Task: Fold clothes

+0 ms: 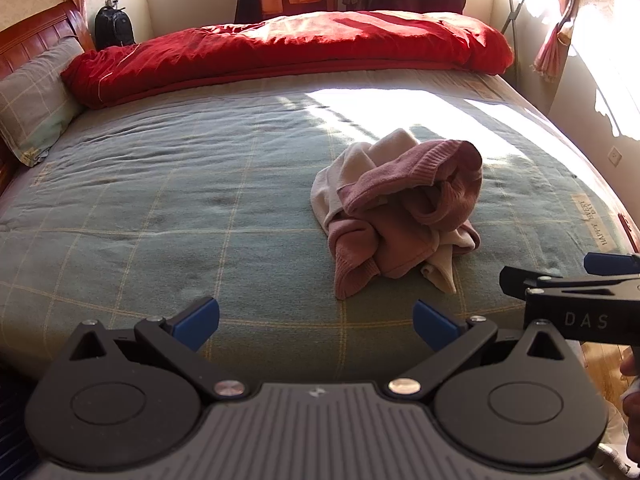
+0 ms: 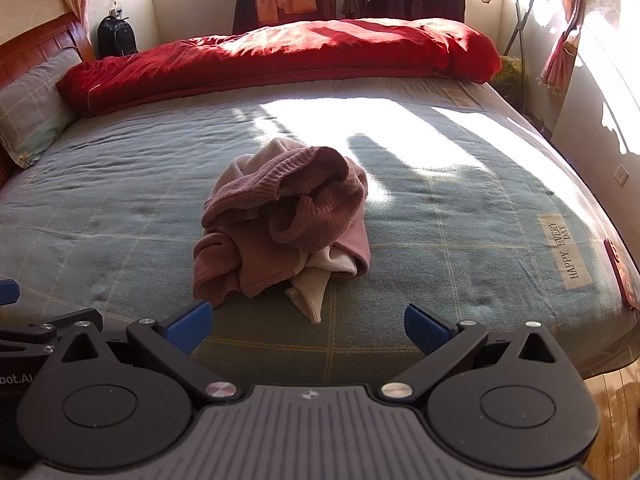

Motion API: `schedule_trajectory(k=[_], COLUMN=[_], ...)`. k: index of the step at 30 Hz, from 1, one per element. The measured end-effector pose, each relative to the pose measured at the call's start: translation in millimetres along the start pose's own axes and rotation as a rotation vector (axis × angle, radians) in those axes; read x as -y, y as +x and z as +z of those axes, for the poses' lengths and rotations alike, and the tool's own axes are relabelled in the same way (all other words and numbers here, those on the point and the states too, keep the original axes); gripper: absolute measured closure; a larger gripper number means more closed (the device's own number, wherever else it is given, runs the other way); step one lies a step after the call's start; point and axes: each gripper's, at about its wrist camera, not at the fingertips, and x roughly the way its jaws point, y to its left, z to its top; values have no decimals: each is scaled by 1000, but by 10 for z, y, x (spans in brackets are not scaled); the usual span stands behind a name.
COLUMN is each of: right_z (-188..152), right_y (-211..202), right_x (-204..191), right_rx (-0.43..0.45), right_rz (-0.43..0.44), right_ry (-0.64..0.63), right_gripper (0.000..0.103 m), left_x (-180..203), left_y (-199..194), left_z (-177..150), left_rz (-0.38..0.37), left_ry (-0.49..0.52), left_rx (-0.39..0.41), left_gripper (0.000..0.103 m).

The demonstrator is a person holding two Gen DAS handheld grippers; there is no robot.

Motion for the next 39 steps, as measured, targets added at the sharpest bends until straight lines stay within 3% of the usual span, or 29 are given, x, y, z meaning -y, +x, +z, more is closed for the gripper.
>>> schedule_trajectory(k=[31, 39], right_z=[38, 44], right_y=[-16, 6], right_x=[-10, -14], right_rx=[39, 42], right_rz=[-42, -35], right_ry=[-26, -30], right_gripper=[0, 0], left_x=[-98, -159], left_y=[-23, 68], left_z=[41, 30], left_rz=[13, -16], left_ry=[-34, -67], left_rx=[26, 5], left_gripper=[1, 1])
